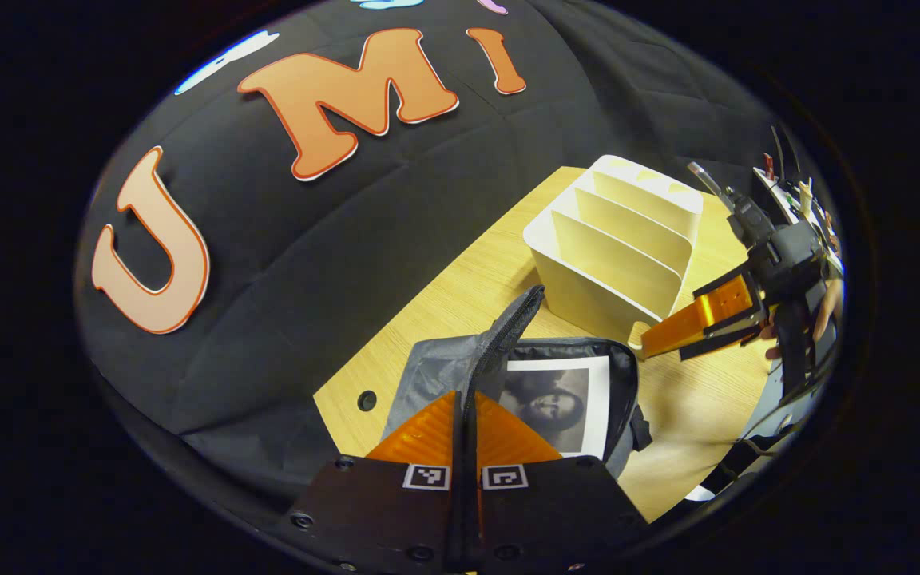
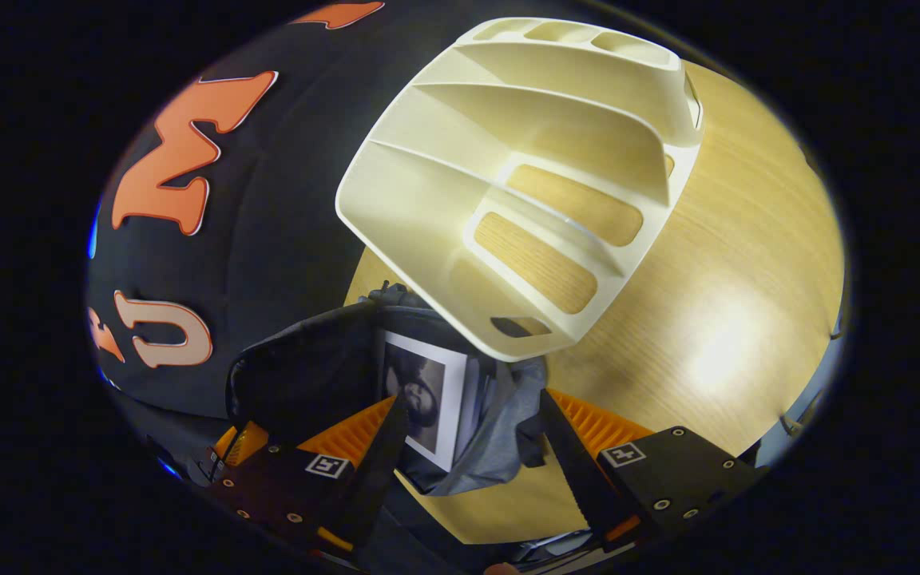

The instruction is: Open the schoolbag, grab two books from the bookshelf and put them into the schoolbag.

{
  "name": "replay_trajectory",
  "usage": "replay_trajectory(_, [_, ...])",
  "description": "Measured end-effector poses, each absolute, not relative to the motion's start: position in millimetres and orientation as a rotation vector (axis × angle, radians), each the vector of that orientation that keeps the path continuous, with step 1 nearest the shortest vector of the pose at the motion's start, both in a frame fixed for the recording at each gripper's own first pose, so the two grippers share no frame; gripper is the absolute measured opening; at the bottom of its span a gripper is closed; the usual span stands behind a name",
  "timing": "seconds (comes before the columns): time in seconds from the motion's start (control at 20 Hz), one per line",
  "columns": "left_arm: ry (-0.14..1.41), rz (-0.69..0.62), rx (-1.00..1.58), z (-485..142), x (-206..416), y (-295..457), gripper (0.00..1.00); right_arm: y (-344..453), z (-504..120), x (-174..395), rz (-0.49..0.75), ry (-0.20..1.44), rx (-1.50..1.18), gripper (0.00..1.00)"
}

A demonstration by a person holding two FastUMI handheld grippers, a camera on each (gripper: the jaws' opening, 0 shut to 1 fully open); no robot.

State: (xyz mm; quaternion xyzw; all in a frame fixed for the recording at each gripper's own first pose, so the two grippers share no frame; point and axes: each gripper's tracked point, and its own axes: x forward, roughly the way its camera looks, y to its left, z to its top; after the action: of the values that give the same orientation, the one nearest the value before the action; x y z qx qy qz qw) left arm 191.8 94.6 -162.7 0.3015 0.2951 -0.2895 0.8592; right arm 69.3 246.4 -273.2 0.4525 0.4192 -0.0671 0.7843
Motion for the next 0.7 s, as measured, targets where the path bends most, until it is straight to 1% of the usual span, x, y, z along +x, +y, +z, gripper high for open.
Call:
replay_trajectory(0.3, [0.687, -0.538, 0.472, -184.3, 167.7, 91.5, 0.06, 158.3, -270.0, 36.0, -0.132, 0.963, 0.719, 0.98])
replay_trajectory(0.5, [0.757, -0.514, 0.368, -206.3, 136.9, 85.8, 0.19, 119.5, -267.8, 32.8, -0.119, 0.996, 0.532, 0.98])
replay_trajectory(0.55, [0.780, -0.507, 0.348, -213.2, 129.4, 83.7, 0.40, 111.2, -264.3, 32.1, -0.112, 0.997, 0.508, 0.99])
replay_trajectory(0.65, [0.808, -0.477, 0.305, -223.9, 116.5, 78.6, 0.60, 96.5, -254.0, 31.3, -0.093, 0.988, 0.459, 0.99])
replay_trajectory(0.7, [0.807, -0.455, 0.291, -226.5, 113.1, 76.5, 0.73, 85.7, -245.5, 32.6, -0.088, 0.967, 0.424, 0.99])
